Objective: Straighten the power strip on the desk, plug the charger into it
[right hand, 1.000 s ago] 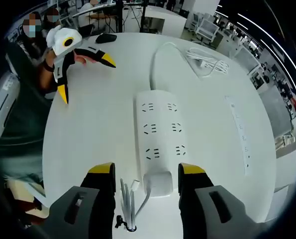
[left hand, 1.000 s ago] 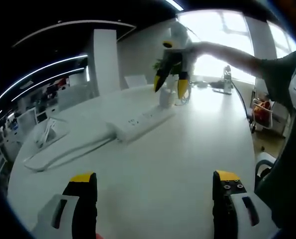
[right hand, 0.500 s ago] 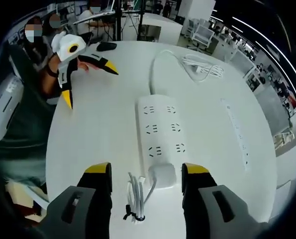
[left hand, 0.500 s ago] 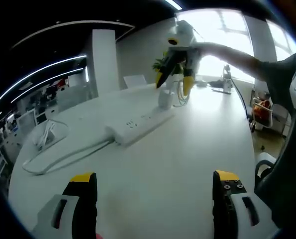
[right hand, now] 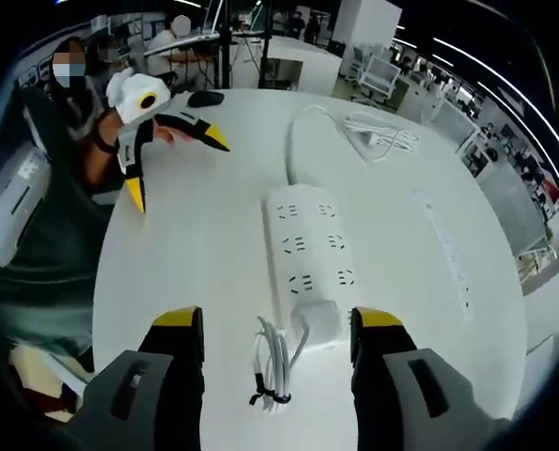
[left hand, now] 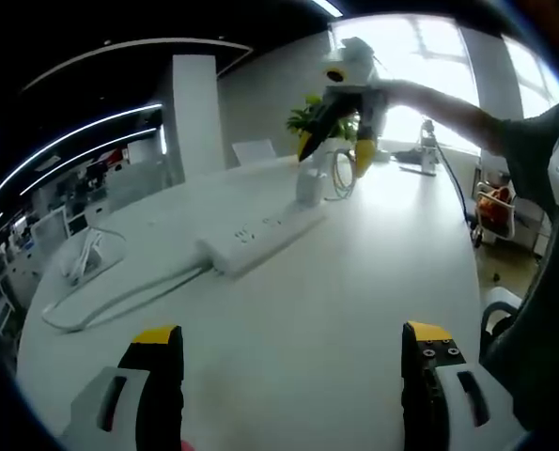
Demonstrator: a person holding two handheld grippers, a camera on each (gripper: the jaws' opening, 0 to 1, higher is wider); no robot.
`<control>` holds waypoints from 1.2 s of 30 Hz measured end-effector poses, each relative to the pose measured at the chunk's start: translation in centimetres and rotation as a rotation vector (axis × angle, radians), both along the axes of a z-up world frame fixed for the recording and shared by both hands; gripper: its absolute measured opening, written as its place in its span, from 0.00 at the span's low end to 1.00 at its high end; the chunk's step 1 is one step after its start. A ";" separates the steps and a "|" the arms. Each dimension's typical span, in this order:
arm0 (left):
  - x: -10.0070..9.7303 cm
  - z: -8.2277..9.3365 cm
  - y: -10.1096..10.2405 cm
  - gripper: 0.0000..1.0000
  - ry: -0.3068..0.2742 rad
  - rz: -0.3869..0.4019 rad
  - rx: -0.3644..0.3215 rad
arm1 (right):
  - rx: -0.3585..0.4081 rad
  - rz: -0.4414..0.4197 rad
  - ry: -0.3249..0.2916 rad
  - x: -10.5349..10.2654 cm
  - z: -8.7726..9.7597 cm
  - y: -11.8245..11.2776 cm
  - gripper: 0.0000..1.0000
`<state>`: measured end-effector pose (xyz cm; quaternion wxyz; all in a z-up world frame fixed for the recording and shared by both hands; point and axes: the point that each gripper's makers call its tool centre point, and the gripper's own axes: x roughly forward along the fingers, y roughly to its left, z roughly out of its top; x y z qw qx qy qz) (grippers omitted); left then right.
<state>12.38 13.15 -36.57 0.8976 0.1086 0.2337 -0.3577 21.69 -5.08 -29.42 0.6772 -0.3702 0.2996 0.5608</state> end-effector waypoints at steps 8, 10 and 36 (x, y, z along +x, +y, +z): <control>0.0 -0.2 0.0 1.00 0.002 0.003 -0.004 | 0.034 -0.008 0.002 -0.5 0.0 -0.4 0.66; 0.0 -0.2 0.0 1.00 0.002 0.003 -0.002 | 0.049 -0.013 -0.005 -0.5 0.2 -0.4 0.68; 0.0 -0.4 0.3 1.00 0.004 0.017 -0.001 | 0.182 -0.068 -0.066 -1.4 0.9 -2.0 0.84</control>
